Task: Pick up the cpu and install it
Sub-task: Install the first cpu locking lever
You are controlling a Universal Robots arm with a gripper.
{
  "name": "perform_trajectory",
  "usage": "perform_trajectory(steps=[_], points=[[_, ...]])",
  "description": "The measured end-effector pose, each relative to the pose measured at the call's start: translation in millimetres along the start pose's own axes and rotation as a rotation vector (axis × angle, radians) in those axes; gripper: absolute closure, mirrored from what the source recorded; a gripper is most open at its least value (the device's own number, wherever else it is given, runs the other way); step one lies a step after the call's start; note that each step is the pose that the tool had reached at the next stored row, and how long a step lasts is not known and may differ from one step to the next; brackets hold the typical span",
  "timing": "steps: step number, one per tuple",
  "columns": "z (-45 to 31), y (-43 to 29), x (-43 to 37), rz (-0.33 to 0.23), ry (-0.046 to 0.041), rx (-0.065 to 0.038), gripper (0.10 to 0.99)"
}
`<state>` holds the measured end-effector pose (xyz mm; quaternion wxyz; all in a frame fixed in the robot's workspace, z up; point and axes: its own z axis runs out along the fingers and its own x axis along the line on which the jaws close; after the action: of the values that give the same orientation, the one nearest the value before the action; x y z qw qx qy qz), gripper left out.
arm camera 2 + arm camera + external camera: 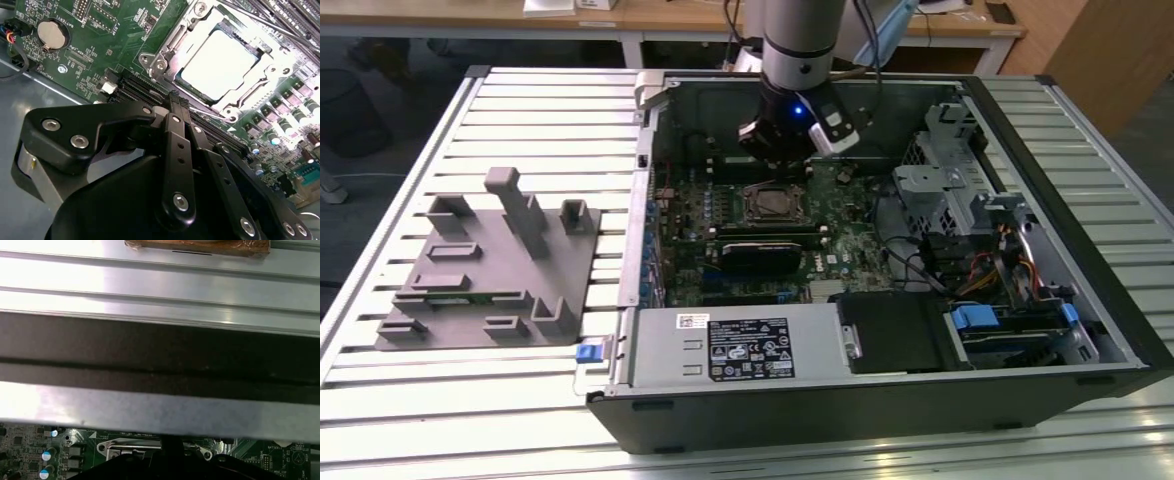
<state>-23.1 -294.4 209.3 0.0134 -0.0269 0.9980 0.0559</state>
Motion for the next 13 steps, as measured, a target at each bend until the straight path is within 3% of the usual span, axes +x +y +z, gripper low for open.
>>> perform_trajectory(steps=[13], points=[[9.3,-1.2,-1.9,0.0,0.0024,0.0,0.98]])
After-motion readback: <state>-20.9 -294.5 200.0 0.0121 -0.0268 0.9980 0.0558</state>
